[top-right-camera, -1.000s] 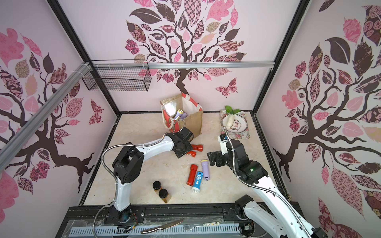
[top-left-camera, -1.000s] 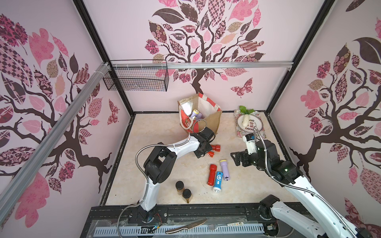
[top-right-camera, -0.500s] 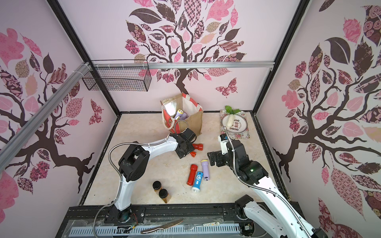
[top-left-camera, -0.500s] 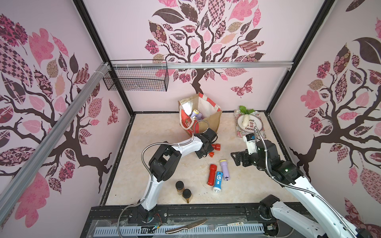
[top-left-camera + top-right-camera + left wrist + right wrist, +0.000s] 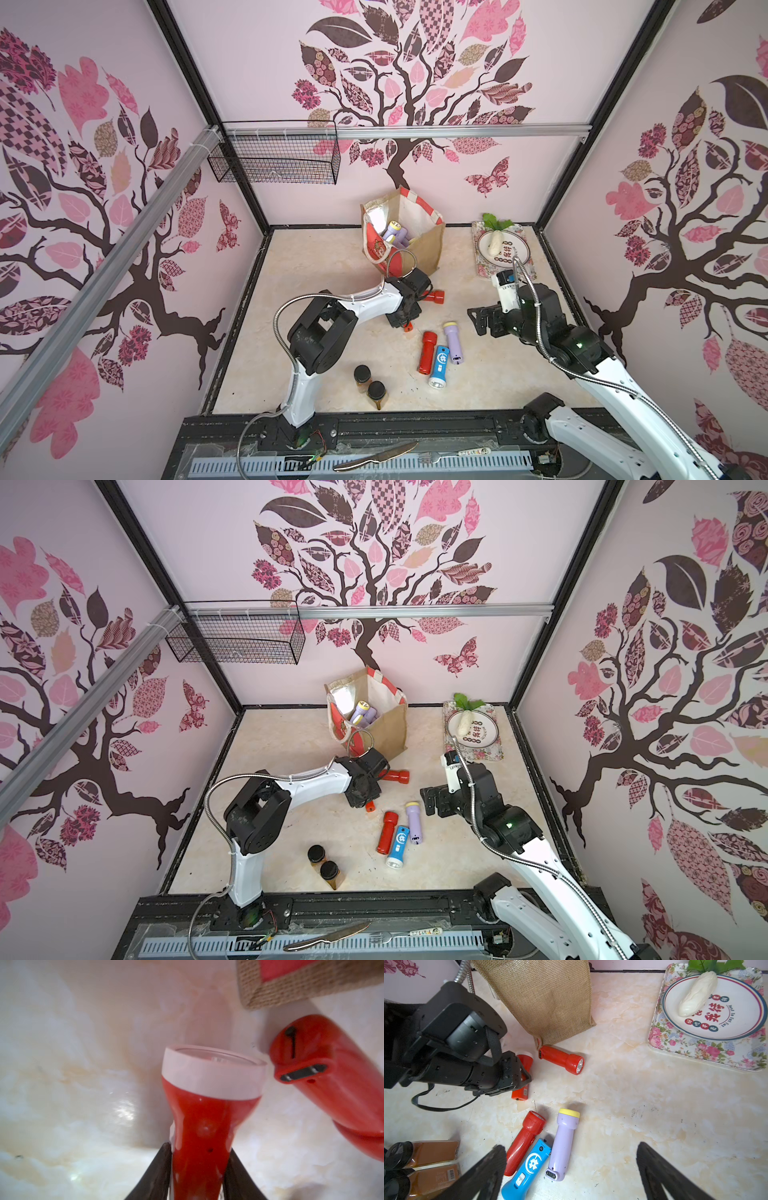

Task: Put the flashlights into the tote bags
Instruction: Pick up the flashlight from the center of the board.

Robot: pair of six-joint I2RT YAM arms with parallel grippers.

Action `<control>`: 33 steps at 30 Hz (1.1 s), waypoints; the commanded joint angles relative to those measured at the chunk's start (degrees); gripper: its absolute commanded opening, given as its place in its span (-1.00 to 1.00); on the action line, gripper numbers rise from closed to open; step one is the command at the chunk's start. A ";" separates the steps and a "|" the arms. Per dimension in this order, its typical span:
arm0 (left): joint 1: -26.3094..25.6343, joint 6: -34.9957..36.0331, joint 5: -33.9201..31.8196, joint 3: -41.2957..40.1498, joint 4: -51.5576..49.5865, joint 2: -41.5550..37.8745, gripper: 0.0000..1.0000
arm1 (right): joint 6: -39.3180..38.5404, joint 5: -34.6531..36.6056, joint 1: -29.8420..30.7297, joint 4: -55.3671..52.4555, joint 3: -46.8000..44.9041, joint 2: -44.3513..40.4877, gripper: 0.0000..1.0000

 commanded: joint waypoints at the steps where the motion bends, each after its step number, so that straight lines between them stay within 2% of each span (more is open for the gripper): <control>1: -0.41 1.80 -1.36 -4.32 -1.26 -2.87 -0.29 | -0.92 0.69 -0.31 -0.85 2.11 -0.59 0.99; 8: -0.40 5.37 -2.05 -10.72 0.34 -6.94 -0.69 | -0.88 0.86 -0.27 -1.68 3.20 -0.54 0.99; 14: -0.49 8.80 -1.88 -14.77 1.57 -12.93 -0.89 | 0.19 0.35 -0.31 -2.52 4.48 -0.72 0.99; 20: -0.61 14.49 -0.90 -16.76 0.91 -22.56 -0.95 | 1.31 -0.61 -0.32 -2.21 5.45 -0.07 0.99; 27: -0.72 22.05 -2.62 -14.27 -2.30 -34.10 -0.97 | 2.47 -0.83 -0.30 -0.52 7.88 3.50 0.99; 33: -0.36 28.54 -2.48 -5.32 -4.87 -35.82 -0.97 | 4.12 -1.45 -0.25 -0.42 11.16 6.64 0.99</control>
